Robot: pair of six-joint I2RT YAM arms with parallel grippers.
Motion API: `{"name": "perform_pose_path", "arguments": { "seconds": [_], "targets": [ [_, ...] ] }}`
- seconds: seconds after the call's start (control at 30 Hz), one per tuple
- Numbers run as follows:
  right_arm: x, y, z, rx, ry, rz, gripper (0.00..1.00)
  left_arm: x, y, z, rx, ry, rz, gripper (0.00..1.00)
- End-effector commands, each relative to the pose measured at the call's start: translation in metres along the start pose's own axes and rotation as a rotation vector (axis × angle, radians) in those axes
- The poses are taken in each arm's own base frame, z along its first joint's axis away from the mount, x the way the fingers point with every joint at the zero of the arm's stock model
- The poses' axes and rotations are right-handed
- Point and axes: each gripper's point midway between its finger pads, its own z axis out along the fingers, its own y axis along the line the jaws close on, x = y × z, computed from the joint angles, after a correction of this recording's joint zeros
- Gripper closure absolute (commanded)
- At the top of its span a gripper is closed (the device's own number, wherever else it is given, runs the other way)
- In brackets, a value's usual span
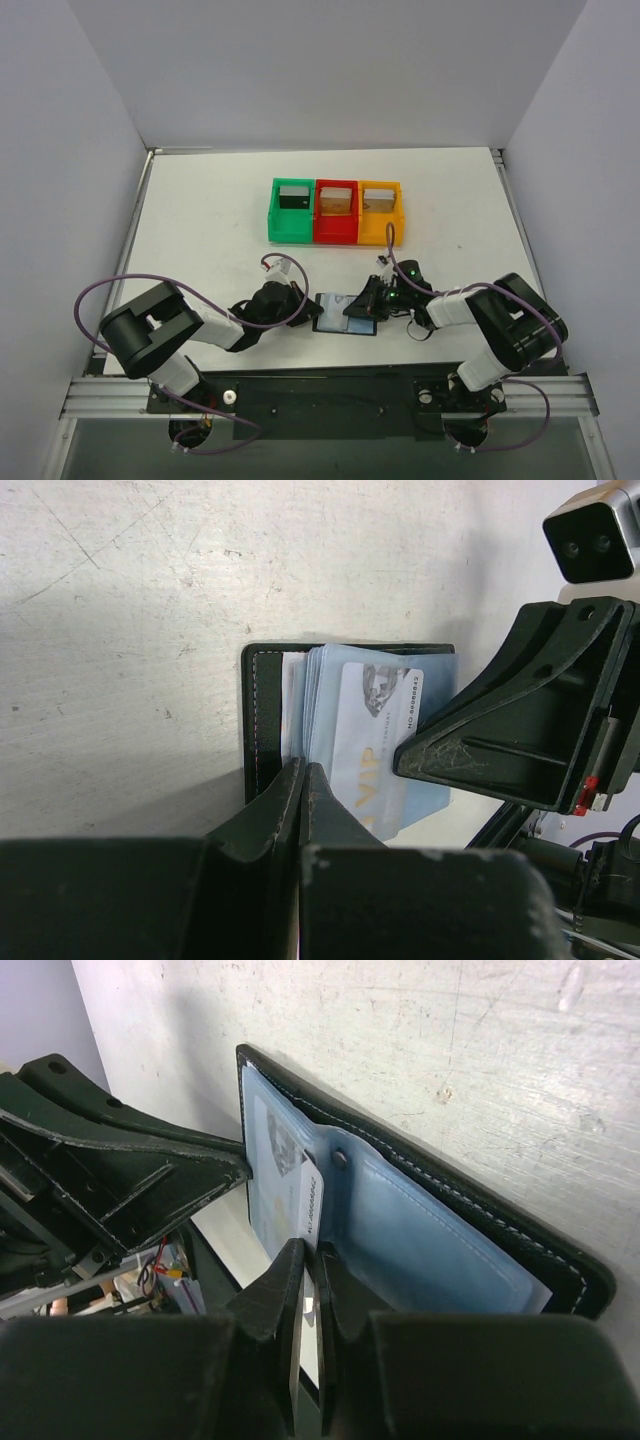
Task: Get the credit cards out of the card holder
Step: Remove the credit card from the card holder.
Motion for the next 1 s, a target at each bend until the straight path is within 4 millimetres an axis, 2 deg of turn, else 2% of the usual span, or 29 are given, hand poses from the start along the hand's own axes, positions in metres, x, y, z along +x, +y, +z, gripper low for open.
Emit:
{"name": "perform_pose_path", "arguments": {
  "seconds": [0.0, 0.5, 0.73, 0.77, 0.8, 0.87, 0.97],
  "targets": [
    [-0.003, 0.004, -0.004, -0.036, -0.017, -0.012, 1.00, 0.017, 0.042, -0.004, -0.139, 0.051, 0.018, 1.00],
    [-0.002, -0.013, -0.027, 0.061, -0.030, -0.037, 1.00, 0.013, 0.042, -0.009, -0.135, 0.033, 0.009, 1.00],
    [-0.009, -0.015, -0.047, 0.154, -0.068, -0.105, 1.00, 0.007, 0.029, -0.011, -0.099, 0.029, 0.042, 1.00],
    [-0.010, -0.014, -0.049, 0.160, -0.072, -0.108, 1.00, 0.005, 0.022, -0.011, -0.082, 0.027, 0.049, 0.99],
    [-0.011, -0.013, -0.053, 0.167, -0.082, -0.118, 1.00, 0.005, 0.022, -0.012, -0.083, 0.031, 0.059, 0.90],
    [-0.013, -0.009, -0.058, 0.176, -0.091, -0.130, 1.00, 0.001, 0.016, -0.013, -0.071, 0.018, 0.071, 0.79],
    [-0.020, -0.001, -0.065, 0.176, -0.122, -0.156, 1.00, -0.009, 0.004, -0.018, -0.047, -0.008, 0.083, 0.69]
  ]
}}
